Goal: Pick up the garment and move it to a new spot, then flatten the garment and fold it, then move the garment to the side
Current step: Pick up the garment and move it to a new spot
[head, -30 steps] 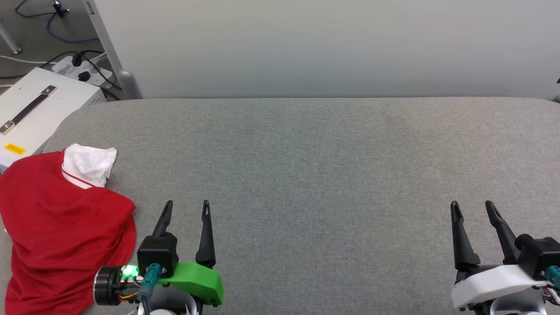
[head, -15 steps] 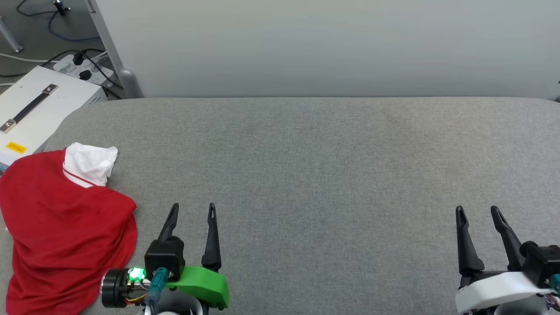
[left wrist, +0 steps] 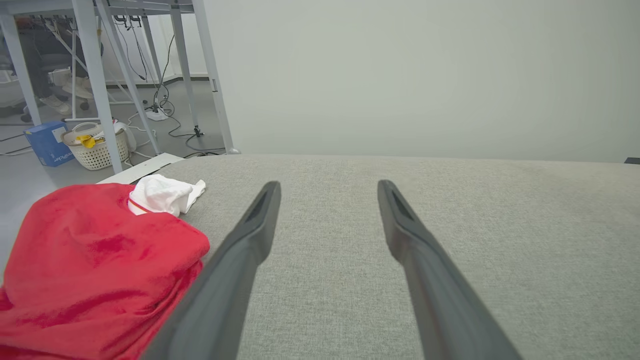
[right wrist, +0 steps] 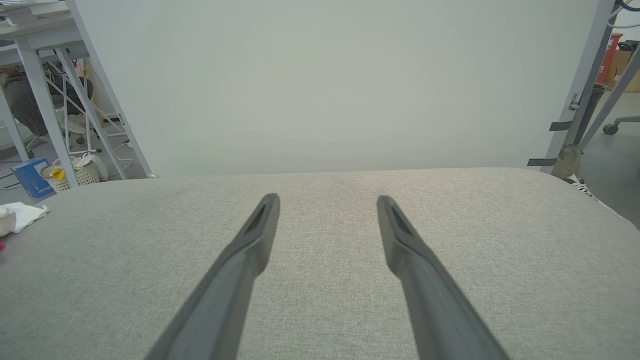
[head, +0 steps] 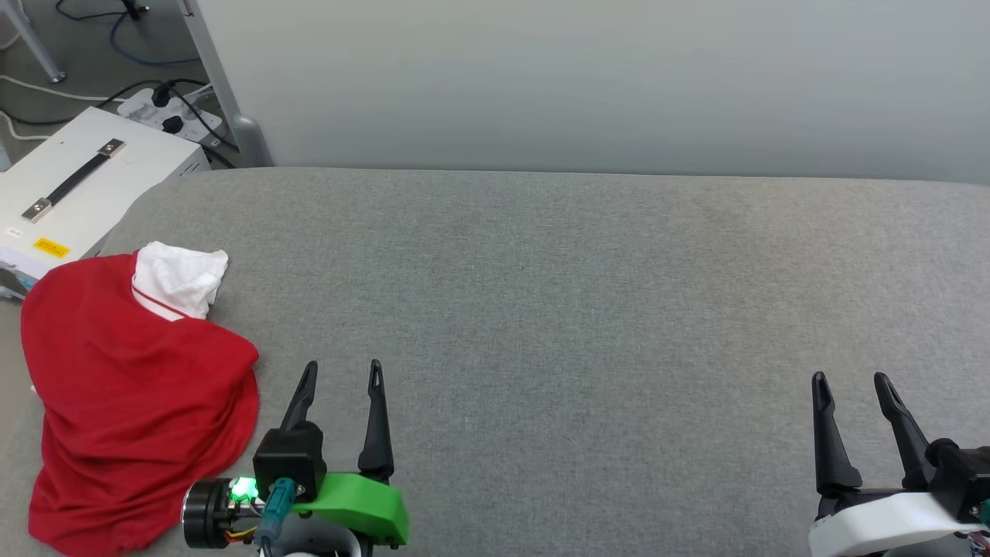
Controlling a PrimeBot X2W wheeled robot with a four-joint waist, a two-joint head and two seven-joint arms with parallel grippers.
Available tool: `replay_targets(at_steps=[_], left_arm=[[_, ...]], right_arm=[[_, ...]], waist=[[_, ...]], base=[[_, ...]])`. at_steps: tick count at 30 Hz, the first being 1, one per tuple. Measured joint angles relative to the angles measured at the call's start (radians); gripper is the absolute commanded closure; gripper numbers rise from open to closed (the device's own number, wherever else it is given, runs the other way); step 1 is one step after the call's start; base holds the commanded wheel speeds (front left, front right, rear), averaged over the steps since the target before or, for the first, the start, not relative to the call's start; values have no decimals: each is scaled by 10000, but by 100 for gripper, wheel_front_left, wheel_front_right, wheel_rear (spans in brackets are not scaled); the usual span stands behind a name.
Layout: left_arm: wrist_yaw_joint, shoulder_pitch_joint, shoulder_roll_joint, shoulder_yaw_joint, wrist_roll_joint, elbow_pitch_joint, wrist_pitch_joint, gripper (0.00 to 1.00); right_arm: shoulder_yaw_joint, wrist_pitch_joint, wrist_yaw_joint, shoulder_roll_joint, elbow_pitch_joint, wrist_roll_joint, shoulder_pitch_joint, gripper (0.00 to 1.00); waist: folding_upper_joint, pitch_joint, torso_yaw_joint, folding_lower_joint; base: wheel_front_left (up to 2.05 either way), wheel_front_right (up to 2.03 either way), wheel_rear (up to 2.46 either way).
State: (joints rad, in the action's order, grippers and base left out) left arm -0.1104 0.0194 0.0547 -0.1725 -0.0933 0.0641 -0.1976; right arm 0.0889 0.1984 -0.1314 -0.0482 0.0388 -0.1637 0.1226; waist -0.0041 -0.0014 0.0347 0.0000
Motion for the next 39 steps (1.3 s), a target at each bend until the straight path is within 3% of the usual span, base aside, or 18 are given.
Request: replay_targets(at_steps=[17, 39], left_arm=[[-362, -12, -4, 63, -301, 148, -399, 0], [-564, -30, -4, 151, -708, 192, -583, 0]], right_arm=[[-186, 370, 0, 0, 336, -54, 35, 0], [-665, 543, 0, 4, 495, 38, 174, 0]], waist=[[0, 261, 1554, 0], [0, 630, 4213, 0]], base=[[0, 0, 0], [0, 0, 0]])
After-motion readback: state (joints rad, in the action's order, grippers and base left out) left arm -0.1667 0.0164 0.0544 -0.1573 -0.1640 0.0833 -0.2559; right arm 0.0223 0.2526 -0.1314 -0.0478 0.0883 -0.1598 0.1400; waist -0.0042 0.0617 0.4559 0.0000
